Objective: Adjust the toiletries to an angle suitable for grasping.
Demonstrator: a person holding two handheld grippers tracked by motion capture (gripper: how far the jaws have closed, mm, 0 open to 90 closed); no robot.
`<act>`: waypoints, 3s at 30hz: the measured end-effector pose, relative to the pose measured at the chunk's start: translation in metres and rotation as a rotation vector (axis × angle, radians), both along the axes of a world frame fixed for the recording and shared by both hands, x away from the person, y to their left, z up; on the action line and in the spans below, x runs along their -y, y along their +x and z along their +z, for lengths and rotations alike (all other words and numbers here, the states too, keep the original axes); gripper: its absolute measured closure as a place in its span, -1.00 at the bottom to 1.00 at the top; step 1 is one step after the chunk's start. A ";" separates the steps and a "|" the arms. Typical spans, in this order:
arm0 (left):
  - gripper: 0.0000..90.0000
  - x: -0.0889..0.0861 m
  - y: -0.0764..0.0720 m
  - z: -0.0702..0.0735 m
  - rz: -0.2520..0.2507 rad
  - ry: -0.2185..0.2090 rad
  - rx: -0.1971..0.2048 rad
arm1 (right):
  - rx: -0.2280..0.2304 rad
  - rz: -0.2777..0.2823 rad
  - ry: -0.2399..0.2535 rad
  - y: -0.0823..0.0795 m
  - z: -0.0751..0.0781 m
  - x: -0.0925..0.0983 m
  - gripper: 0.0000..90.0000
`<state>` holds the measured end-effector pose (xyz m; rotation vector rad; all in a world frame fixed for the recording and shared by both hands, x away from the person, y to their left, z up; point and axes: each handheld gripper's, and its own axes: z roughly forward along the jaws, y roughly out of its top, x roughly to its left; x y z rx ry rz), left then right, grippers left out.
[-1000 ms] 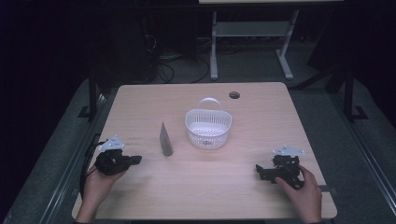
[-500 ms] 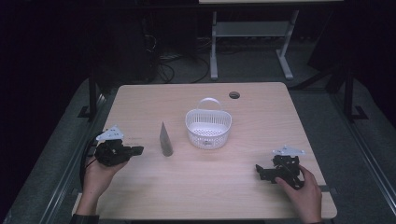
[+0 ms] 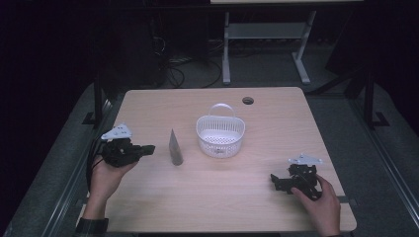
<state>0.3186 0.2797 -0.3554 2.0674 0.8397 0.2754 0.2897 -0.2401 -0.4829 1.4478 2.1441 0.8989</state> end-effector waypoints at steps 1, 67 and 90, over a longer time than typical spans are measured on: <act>0.99 0.001 0.001 0.001 -0.005 0.001 0.000 | 0.000 0.000 0.000 0.000 0.000 0.000 -0.98; 0.95 0.058 0.013 -0.002 -0.115 0.006 -0.020 | 0.000 0.000 0.000 0.000 0.000 0.000 -0.98; -0.39 0.049 0.010 0.006 0.001 0.076 -0.036 | 0.000 0.000 0.000 0.000 0.000 0.000 -0.98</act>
